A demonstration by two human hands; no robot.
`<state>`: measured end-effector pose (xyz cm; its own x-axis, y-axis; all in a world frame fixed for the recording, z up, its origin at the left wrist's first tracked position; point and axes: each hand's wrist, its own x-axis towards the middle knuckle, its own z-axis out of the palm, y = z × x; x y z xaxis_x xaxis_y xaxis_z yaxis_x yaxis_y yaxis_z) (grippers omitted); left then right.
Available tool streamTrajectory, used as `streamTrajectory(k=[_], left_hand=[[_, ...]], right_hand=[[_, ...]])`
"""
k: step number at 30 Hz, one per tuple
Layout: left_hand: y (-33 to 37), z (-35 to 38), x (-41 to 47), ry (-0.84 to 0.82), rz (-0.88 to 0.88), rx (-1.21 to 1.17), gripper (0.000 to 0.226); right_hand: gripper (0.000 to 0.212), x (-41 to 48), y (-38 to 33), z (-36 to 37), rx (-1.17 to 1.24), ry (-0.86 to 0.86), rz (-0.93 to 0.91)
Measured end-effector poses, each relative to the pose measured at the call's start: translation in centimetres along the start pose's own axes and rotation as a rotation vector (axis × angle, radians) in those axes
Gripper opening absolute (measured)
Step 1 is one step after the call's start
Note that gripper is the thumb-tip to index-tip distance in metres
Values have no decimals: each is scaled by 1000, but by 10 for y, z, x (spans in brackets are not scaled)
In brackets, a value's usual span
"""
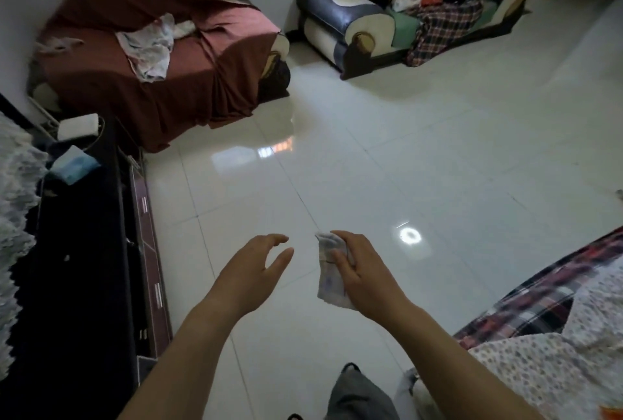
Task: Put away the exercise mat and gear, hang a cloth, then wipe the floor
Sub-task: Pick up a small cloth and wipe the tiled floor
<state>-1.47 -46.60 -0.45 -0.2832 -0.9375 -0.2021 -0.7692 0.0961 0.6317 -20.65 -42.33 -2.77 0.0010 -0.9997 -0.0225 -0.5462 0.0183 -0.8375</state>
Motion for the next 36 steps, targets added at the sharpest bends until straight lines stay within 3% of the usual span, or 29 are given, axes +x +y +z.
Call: streamTrajectory(k=[7,18,27,36], left_hand=[[-12,-18,124,-52,-17,57,41],[5,-78,327,-25,-41,94,42],[-83,-155,432,-13,-115,55,43],[-165,-279,580,-31,-19,138,43]], right_hand=[[29,117,35,-8,-35,44,72],[25,335,41,-48,-42,22,51],[25,496,0,24,-70,-108,-4],[24,664,-61,97,-89,-51,26]])
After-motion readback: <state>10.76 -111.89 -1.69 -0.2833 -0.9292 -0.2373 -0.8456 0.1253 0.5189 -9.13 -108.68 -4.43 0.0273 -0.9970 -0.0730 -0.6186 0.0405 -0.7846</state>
